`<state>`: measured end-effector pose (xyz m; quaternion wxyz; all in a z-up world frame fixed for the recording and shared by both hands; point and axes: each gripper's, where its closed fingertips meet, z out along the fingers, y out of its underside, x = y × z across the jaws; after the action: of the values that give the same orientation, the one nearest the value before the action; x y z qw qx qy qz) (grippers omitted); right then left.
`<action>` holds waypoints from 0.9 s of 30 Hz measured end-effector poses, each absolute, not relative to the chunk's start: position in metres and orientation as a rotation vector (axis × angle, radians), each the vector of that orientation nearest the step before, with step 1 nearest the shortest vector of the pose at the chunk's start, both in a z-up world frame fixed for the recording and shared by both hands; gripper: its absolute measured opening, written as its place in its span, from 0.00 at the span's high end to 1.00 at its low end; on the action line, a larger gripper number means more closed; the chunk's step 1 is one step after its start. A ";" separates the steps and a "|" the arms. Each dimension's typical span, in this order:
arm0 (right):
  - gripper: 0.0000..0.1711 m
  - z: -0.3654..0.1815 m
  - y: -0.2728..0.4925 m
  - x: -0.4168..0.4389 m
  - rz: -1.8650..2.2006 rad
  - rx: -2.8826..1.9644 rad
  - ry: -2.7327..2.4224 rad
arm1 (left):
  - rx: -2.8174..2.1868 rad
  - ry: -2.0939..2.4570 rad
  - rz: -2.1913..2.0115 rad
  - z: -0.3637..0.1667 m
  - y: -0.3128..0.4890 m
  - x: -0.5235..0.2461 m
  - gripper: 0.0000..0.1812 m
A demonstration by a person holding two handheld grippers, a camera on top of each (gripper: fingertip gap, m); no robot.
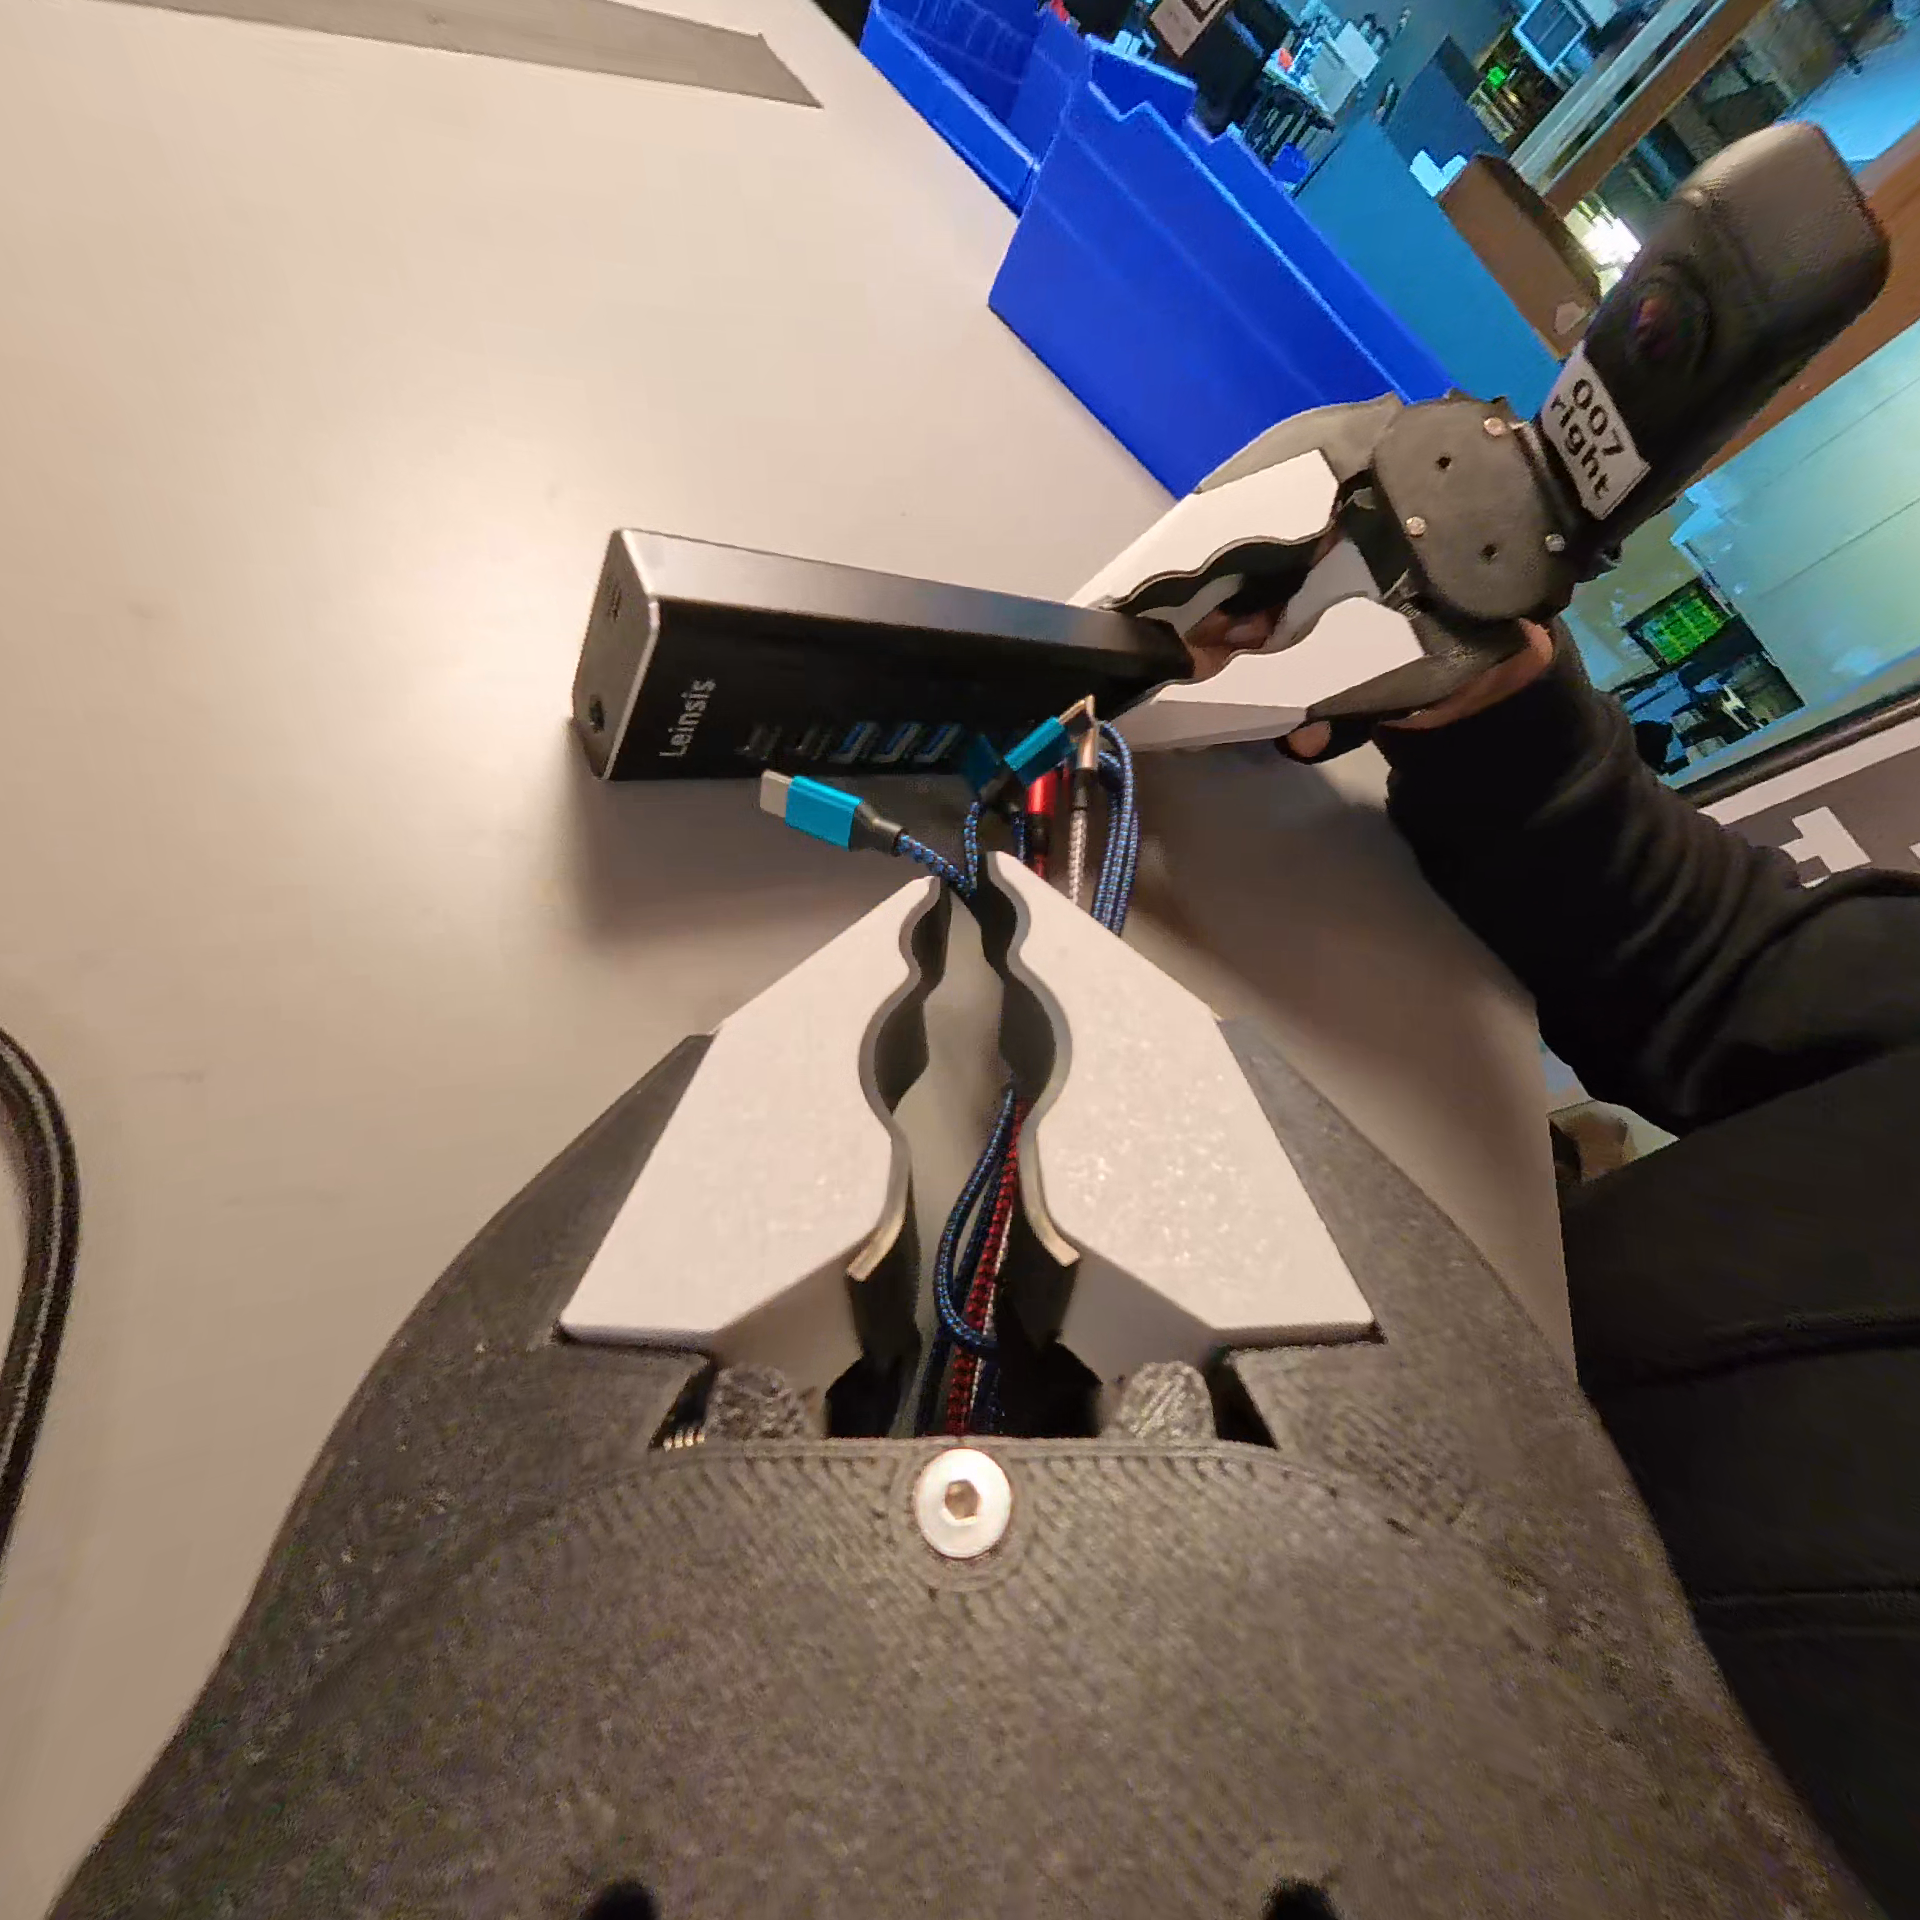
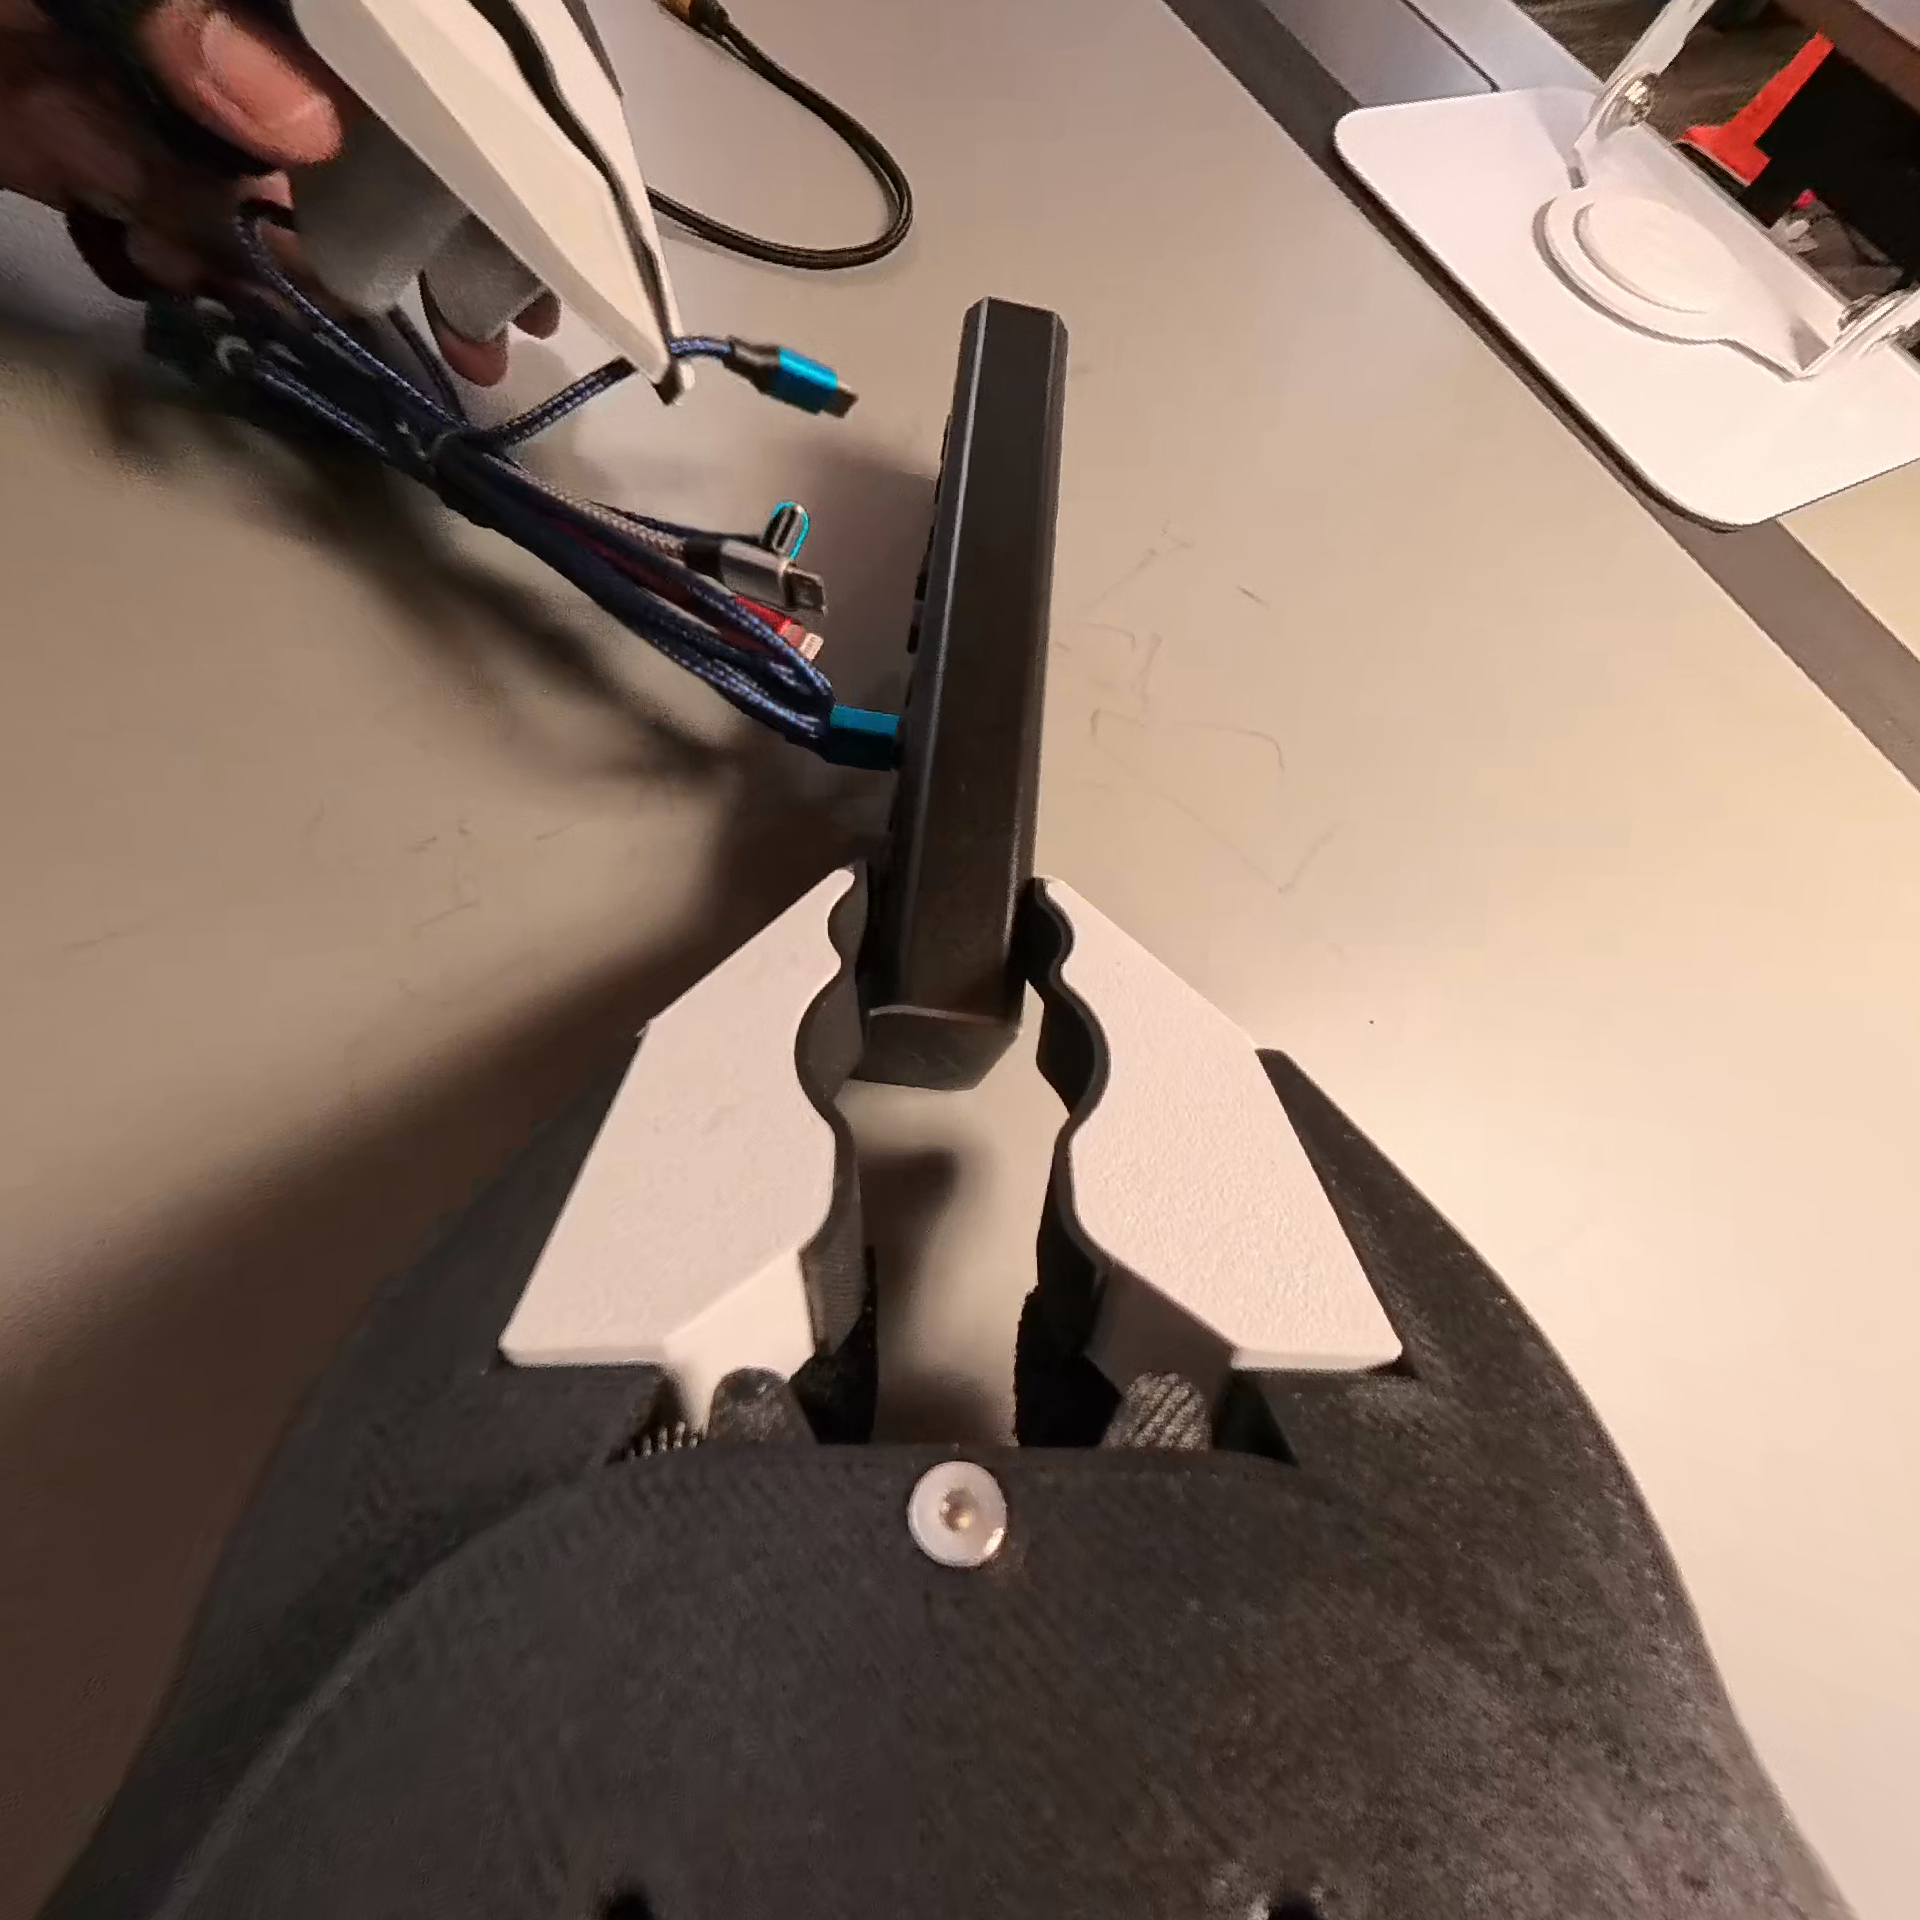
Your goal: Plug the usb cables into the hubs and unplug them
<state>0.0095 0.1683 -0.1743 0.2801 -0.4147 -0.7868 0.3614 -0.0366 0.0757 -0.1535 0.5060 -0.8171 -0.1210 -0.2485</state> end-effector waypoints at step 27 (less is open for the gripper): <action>0.78 -0.161 0.181 0.028 0.960 -1.030 -2.173 | -1.995 -0.100 -0.656 -0.152 0.079 -0.006 0.96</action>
<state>0.0277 0.1812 -0.1611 0.2726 -0.3828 -0.8074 0.3567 -0.0063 0.0788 -0.1520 0.4966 -0.8236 -0.0411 -0.2708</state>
